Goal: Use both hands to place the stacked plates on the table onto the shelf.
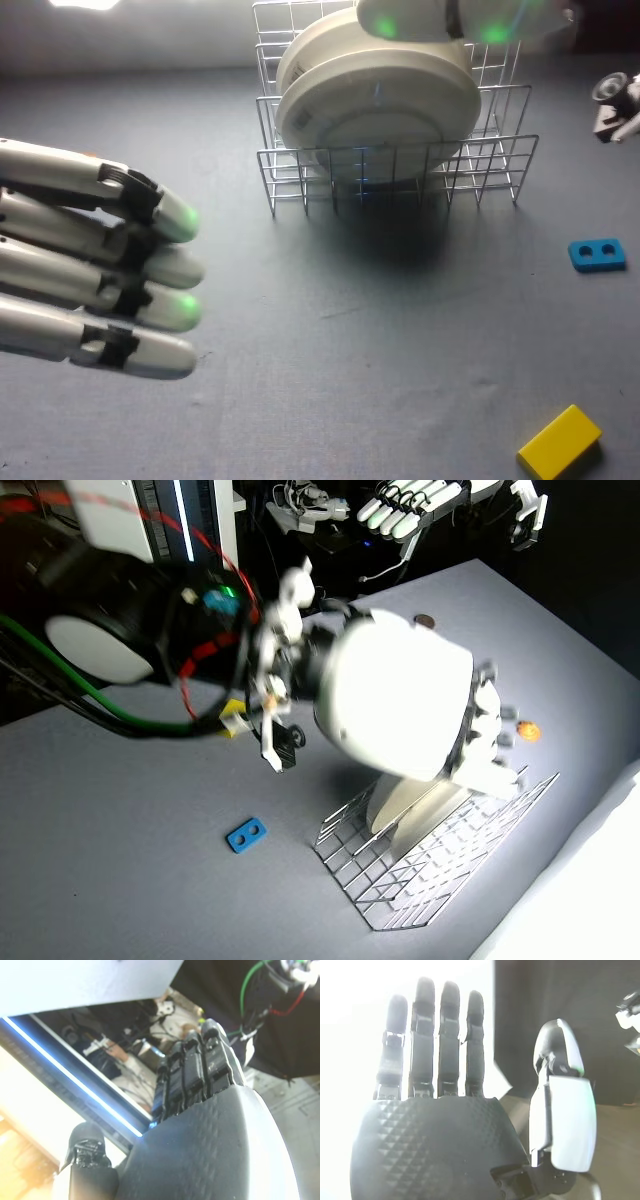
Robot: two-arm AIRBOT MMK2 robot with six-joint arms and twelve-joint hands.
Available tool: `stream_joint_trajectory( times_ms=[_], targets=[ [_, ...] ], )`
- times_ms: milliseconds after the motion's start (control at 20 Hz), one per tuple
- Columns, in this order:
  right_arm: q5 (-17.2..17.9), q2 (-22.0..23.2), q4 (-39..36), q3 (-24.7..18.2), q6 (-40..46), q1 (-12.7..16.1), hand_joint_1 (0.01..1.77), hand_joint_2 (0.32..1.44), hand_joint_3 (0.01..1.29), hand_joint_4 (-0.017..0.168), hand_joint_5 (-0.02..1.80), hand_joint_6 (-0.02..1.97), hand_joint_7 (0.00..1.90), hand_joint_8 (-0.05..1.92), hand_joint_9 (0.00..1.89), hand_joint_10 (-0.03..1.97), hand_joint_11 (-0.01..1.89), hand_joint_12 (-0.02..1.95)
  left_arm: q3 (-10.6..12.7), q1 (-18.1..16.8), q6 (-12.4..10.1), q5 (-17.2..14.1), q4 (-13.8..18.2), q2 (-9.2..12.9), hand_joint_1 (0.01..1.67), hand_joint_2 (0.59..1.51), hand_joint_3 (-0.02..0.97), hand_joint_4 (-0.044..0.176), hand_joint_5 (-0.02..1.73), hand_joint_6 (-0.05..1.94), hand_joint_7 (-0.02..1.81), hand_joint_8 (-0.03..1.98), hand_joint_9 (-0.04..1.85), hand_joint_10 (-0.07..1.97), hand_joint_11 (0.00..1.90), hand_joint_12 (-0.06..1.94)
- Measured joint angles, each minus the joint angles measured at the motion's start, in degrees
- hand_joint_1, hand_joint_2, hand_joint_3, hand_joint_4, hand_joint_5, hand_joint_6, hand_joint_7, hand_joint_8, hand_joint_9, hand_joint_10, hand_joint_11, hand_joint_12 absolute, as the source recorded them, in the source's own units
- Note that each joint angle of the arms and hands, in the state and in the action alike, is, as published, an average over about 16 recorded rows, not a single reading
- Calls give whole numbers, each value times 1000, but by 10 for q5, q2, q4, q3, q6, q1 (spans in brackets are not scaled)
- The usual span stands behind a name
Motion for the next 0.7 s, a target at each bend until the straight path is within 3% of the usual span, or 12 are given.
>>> stream_joint_trajectory(
  times_ms=[100,400,600,700],
  targets=[
    [4,24,-32,-27,-5,3,304,1044,11,18,929,620,1002,624,948,717,643,1550,-1,0,0,0,0,0,54,1179,13,24,523,654,610,732,589,737,460,1005],
    [19,91,-119,-101,-7,-4,346,1098,14,79,1170,1305,1262,1315,1260,1384,1216,1775,-3,-1,0,0,0,0,242,1238,16,79,1086,1348,1191,1440,1179,1443,1088,1684],
    [23,114,-147,-127,-5,-12,393,1114,14,106,1291,1725,1383,1739,1409,1789,1496,1914,-4,-2,-1,0,-1,0,302,1242,17,104,1319,1756,1426,1856,1415,1857,1399,1913],
    [24,122,-160,-138,-4,-17,449,1138,15,128,1361,1890,1448,1876,1493,1904,1619,1909,-4,-2,-1,0,-1,0,349,1244,18,124,1465,1851,1568,1912,1563,1916,1570,1920]
  ],
)
